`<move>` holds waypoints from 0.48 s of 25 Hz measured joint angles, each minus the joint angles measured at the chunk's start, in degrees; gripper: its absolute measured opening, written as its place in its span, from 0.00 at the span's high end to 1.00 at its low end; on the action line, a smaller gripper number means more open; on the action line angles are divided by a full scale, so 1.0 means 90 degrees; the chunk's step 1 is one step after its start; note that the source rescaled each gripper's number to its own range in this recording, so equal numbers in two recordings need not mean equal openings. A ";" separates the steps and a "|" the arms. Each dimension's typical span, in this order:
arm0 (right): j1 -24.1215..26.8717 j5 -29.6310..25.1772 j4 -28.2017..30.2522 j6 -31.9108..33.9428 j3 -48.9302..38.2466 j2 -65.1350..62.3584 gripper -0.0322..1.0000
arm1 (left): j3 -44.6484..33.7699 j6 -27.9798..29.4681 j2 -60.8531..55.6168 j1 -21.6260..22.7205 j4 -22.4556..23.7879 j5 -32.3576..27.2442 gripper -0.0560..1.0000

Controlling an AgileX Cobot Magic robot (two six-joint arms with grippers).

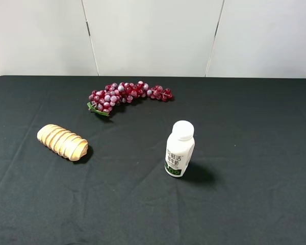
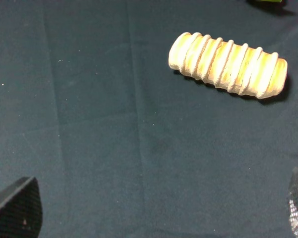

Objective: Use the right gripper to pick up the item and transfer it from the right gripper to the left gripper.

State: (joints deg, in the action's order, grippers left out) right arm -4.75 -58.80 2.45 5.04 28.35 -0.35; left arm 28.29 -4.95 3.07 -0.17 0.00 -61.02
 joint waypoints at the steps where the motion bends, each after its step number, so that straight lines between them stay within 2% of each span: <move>1: 0.0000 0.0000 0.0000 0.0000 0.0000 0.0000 0.00 | 0.0000 0.0000 0.0000 0.0000 0.0000 0.0000 0.03; 12: 0.0000 0.0000 0.0000 0.0000 0.0000 0.0000 0.00 | 0.0000 0.0000 0.0000 0.0000 0.0000 0.0000 0.03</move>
State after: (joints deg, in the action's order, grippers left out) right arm -4.75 -58.80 2.45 5.04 28.35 -0.35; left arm 28.29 -4.95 3.07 -0.17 0.00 -61.02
